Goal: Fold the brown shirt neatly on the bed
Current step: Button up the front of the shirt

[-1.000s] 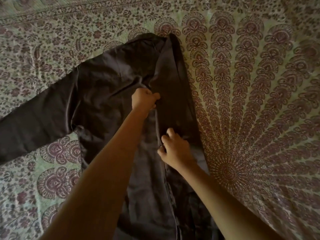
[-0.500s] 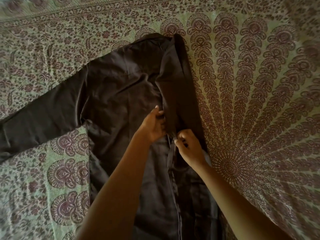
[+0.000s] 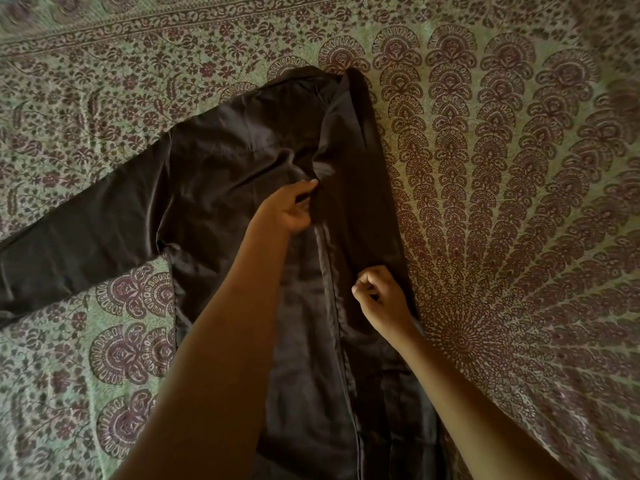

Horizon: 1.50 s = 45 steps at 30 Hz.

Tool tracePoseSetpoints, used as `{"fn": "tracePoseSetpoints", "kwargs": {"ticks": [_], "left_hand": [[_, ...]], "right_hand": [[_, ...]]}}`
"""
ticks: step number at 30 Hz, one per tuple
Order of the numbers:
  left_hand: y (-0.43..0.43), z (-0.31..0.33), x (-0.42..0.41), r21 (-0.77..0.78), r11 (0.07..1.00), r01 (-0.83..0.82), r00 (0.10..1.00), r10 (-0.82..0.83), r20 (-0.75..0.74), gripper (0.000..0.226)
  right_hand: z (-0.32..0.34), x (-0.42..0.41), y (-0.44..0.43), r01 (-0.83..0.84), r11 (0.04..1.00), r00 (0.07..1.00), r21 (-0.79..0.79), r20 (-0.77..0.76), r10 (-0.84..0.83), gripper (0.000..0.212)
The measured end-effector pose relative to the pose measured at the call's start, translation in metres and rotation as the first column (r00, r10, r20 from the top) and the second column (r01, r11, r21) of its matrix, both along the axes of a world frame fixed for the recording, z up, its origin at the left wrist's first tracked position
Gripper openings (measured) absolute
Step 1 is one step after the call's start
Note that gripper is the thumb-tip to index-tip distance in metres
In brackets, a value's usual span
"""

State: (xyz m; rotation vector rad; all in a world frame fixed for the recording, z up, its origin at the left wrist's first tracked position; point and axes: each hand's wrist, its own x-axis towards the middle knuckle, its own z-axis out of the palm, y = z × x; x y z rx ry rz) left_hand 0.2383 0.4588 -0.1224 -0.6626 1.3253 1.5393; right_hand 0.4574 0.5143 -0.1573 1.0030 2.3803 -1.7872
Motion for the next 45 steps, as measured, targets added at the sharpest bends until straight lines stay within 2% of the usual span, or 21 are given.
{"fn": "tracePoseSetpoints", "kwargs": {"ticks": [4, 8, 11, 15, 17, 18, 20, 22, 24, 25, 27, 29, 31, 32, 33, 34, 35, 37, 39, 41, 45], "left_hand": [[0.003, -0.002, -0.005, -0.023, 0.973, 0.232, 0.973, -0.232, -0.001, 0.017], [-0.002, -0.005, -0.006, -0.060, 0.948, 0.312, 0.950, -0.310, 0.038, 0.031], [-0.001, 0.001, -0.005, -0.054, 0.971, 0.232, 0.973, -0.232, 0.008, 0.031], [-0.005, -0.003, -0.009, -0.103, 0.994, -0.043, 0.994, 0.033, -0.101, 0.015], [-0.011, -0.017, -0.007, -0.158, 0.964, -0.212, 0.966, 0.182, -0.186, 0.037], [-0.014, -0.026, -0.005, -0.179, 0.948, -0.263, 0.950, 0.223, -0.217, 0.039], [-0.018, -0.032, 0.002, -0.174, 0.965, -0.196, 0.965, 0.159, -0.209, 0.039], [-0.019, -0.024, 0.006, -0.145, 0.983, -0.109, 0.979, 0.080, -0.189, 0.041], [-0.022, -0.024, 0.005, -0.150, 0.977, -0.149, 0.964, 0.109, -0.243, 0.039], [-0.024, -0.023, 0.004, -0.183, 0.970, -0.160, 0.948, 0.099, -0.304, 0.040], [-0.029, -0.023, 0.007, -0.259, 0.964, -0.065, 0.896, -0.058, -0.440, 0.041], [-0.035, -0.024, 0.010, -0.409, 0.911, 0.053, 0.779, -0.294, -0.554, 0.043], [-0.041, -0.025, 0.011, -0.607, 0.792, 0.070, 0.591, -0.523, -0.614, 0.046], [-0.042, -0.025, 0.011, -0.661, 0.748, 0.054, 0.514, -0.588, -0.624, 0.047], [-0.042, -0.024, 0.010, -0.684, 0.728, 0.041, 0.489, -0.612, -0.621, 0.046], [-0.041, -0.024, 0.010, -0.684, 0.729, 0.030, 0.504, -0.602, -0.619, 0.044], [-0.040, -0.025, 0.009, -0.662, 0.749, 0.015, 0.570, -0.551, -0.610, 0.041], [-0.036, -0.024, 0.005, -0.545, 0.837, -0.040, 0.766, -0.324, -0.555, 0.032], [-0.034, -0.022, 0.000, -0.420, 0.903, -0.089, 0.883, -0.123, -0.453, 0.023], [-0.035, -0.021, -0.003, -0.411, 0.910, -0.063, 0.898, -0.128, -0.421, 0.020], [-0.035, -0.022, -0.005, -0.572, 0.819, -0.039, 0.826, -0.296, -0.480, 0.020]], "right_hand": [[-0.002, -0.001, 0.001, -0.007, 1.000, 1.000, 0.005, 0.022, 0.007, 0.031], [-0.002, -0.002, 0.001, -0.022, 0.999, 1.000, 0.024, 0.018, 0.021, 0.022], [-0.003, -0.002, 0.000, -0.013, 1.000, 1.000, 0.029, 0.012, 0.012, 0.029], [-0.004, -0.003, 0.000, -0.017, 0.999, 1.000, 0.039, 0.021, 0.016, 0.029], [-0.005, -0.003, -0.001, -0.011, 0.998, 1.000, 0.055, 0.019, 0.010, 0.031], [-0.005, -0.003, -0.001, -0.010, 0.998, 1.000, 0.059, 0.018, 0.009, 0.030], [-0.001, -0.004, -0.001, -0.017, 0.997, 1.000, 0.076, 0.024, 0.016, 0.030], [0.005, -0.005, 0.001, -0.059, 0.985, 0.998, 0.164, 0.018, 0.056, 0.020], [0.006, 0.001, 0.005, -0.126, 0.886, 0.992, 0.446, 0.066, 0.109, 0.005], [0.005, 0.007, 0.007, -0.138, 0.795, 0.990, 0.591, 0.114, 0.087, 0.008], [0.001, 0.021, 0.005, -0.133, 0.673, 0.979, 0.727, 0.204, -0.028, 0.025], [-0.001, 0.033, 0.001, -0.122, 0.636, 0.971, 0.762, 0.223, -0.081, 0.035], [-0.005, 0.040, -0.001, -0.094, 0.641, 0.973, 0.762, 0.207, -0.104, 0.041], [-0.005, 0.040, -0.001, -0.073, 0.651, 0.973, 0.755, 0.196, -0.118, 0.043], [-0.005, 0.040, 0.000, -0.057, 0.665, 0.973, 0.745, 0.190, -0.129, 0.043], [-0.005, 0.040, 0.001, -0.037, 0.681, 0.975, 0.732, 0.177, -0.138, 0.043], [-0.004, 0.040, 0.001, -0.007, 0.706, 0.976, 0.708, 0.158, -0.148, 0.040], [0.000, 0.041, 0.004, 0.057, 0.770, 0.980, 0.635, 0.113, -0.165, 0.035], [0.000, 0.046, 0.009, 0.097, 0.811, 0.983, 0.577, 0.071, -0.168, 0.031], [-0.001, 0.053, 0.014, 0.112, 0.837, 0.989, 0.536, 0.019, -0.144, 0.029], [0.000, 0.071, 0.024, 0.013, 0.820, 1.000, 0.572, 0.013, -0.025, 0.033]]}}
